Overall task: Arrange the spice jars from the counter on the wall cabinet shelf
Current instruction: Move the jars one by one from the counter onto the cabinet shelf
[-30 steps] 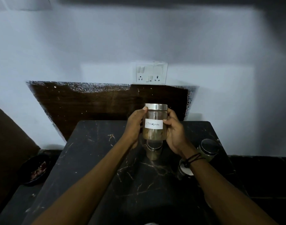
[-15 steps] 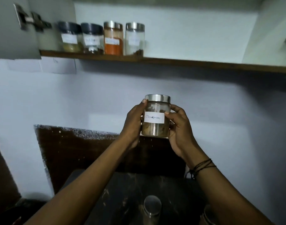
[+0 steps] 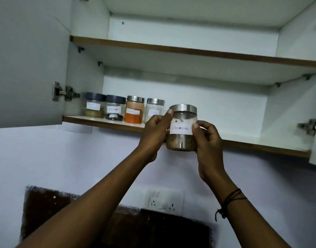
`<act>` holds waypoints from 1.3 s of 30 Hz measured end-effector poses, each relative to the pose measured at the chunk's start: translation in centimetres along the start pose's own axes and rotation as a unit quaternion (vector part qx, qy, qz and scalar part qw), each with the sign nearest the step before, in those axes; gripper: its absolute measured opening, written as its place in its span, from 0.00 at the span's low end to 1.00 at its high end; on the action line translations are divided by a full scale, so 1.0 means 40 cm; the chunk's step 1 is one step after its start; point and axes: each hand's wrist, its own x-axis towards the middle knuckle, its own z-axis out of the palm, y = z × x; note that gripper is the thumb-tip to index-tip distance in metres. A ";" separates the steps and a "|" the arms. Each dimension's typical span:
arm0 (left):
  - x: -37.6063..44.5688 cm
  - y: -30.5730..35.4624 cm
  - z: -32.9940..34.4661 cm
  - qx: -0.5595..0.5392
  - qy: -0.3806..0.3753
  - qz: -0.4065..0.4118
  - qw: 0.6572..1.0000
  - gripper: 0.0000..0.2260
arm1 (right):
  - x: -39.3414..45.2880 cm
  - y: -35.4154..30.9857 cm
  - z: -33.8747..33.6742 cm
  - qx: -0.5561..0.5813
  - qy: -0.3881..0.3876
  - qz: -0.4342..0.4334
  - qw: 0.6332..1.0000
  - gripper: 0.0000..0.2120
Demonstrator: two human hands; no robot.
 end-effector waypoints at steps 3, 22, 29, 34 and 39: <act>0.046 0.035 0.025 0.029 0.036 0.032 0.998 0.29 | 0.060 -0.016 0.028 -0.047 0.037 -0.032 0.998 0.09; 0.319 -0.042 0.058 0.290 0.064 0.054 0.953 0.16 | 0.354 0.102 0.068 -0.385 -0.096 0.048 0.916 0.11; 0.357 -0.069 0.047 0.328 0.015 0.024 0.944 0.09 | 0.362 0.113 0.088 -0.425 -0.155 0.034 0.891 0.13; 0.341 -0.086 0.046 0.379 0.035 0.065 0.923 0.04 | 0.342 0.110 0.083 -0.435 -0.151 0.032 0.887 0.06; 0.263 -0.086 0.047 0.362 0.030 0.218 0.906 0.11 | 0.298 0.091 0.068 -0.407 -0.097 -0.030 0.908 0.06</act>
